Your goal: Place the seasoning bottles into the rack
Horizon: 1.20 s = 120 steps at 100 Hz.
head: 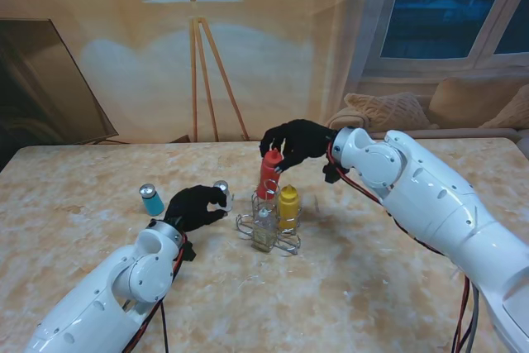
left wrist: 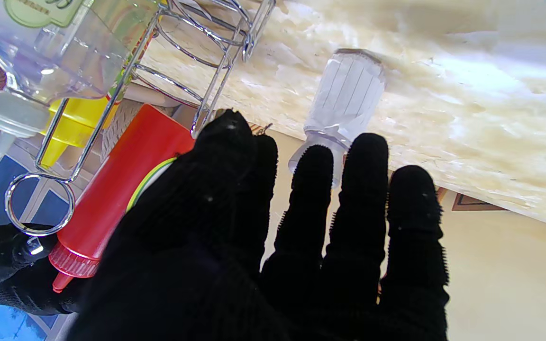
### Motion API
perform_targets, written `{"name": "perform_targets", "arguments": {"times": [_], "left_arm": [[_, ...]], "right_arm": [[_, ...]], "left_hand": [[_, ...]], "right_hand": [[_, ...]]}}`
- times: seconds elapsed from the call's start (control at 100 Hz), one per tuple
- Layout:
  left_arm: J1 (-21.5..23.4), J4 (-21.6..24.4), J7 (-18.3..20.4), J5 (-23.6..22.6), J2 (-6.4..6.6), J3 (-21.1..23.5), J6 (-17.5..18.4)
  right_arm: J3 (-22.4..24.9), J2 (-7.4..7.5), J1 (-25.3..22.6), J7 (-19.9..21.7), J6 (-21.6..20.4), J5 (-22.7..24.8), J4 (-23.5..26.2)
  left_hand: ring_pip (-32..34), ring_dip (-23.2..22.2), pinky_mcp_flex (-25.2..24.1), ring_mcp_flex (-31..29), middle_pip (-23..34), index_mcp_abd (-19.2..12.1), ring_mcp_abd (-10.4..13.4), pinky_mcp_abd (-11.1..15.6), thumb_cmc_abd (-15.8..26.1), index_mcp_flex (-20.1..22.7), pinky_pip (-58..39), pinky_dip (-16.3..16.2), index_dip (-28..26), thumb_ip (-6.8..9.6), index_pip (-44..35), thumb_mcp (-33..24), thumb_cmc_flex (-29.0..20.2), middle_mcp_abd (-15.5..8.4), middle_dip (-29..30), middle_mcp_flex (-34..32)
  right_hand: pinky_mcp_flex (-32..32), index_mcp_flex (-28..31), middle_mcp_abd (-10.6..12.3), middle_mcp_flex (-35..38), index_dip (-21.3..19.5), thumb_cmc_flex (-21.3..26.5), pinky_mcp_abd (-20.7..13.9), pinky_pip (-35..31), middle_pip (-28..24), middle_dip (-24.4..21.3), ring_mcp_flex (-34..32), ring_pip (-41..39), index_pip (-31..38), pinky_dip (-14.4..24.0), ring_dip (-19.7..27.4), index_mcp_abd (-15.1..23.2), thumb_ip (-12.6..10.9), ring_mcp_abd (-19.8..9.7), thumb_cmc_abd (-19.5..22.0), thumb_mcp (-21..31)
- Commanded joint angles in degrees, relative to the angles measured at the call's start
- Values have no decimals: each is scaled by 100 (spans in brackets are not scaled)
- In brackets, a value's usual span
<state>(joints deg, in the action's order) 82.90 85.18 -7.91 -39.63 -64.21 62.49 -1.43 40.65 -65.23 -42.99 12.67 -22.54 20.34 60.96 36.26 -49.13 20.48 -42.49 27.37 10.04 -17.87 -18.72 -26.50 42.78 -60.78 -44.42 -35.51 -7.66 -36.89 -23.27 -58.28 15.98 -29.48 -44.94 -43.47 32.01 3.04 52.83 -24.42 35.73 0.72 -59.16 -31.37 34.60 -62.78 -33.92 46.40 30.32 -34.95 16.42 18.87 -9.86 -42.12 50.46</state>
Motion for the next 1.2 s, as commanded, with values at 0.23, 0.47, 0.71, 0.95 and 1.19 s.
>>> {"name": "perform_targets", "arguments": {"times": [0.23, 0.47, 0.71, 0.95, 1.19], "left_arm": [[7, 6, 62, -2, -14, 17, -5], [-7, -3, 65, 13, -18, 5, -20], [-4, 1, 61, 2, -16, 6, -19], [-1, 0, 54, -7, -16, 12, -15], [-2, -1, 55, -10, -16, 8, -15]], "right_arm": [[-332, -130, 158, -27, -233, 106, -213], [-448, -135, 205, -60, -365, 175, -279], [-576, -153, 271, -74, -471, 201, -363], [-571, -139, 243, -112, -492, 275, -335], [-665, -157, 279, -106, -545, 263, -410]], "left_hand": [[-60, 32, -36, -109, 52, -48, 33, 44, 36, 19, 27, 70, 18, -84, -106, 15, 39, -84, -27, -84], [-61, 31, -37, -106, 51, -46, 28, 40, 41, 22, 25, 68, 18, -85, -107, 24, 40, -78, -26, -84], [-57, 30, -43, -109, 48, -50, 33, 32, 41, 16, 28, 68, 20, -82, -105, 30, 33, -74, -25, -80], [-57, 31, -34, -109, 51, -58, 31, 33, 36, 15, 23, 66, 20, -80, -106, 27, 25, -86, -26, -83], [-58, 31, -43, -105, 53, -48, 27, 45, 38, 24, 29, 68, 17, -82, -115, 31, 31, -79, -27, -84]], "right_hand": [[-53, 752, 516, 370, -336, 579, -150, 42, -7, 264, -117, 88, 1321, -55, -167, 1133, -159, -169, 400, 576], [-50, 773, 573, 408, -313, 524, -153, 44, 21, 256, -131, 114, 1327, -57, -166, 1189, -135, -178, 308, 631], [-43, 820, 693, 484, -218, 514, -166, 57, 137, 153, -117, 212, 1265, -64, -112, 1257, -118, -189, 292, 678], [-48, 850, 702, 525, -170, 531, -171, 56, 206, 116, -125, 265, 1241, -67, -102, 1278, -110, -179, 298, 687], [11, 757, 643, 471, -128, 481, -149, 107, 279, 98, -79, 348, 1211, -90, -73, 1198, -100, -161, 277, 689]]}}
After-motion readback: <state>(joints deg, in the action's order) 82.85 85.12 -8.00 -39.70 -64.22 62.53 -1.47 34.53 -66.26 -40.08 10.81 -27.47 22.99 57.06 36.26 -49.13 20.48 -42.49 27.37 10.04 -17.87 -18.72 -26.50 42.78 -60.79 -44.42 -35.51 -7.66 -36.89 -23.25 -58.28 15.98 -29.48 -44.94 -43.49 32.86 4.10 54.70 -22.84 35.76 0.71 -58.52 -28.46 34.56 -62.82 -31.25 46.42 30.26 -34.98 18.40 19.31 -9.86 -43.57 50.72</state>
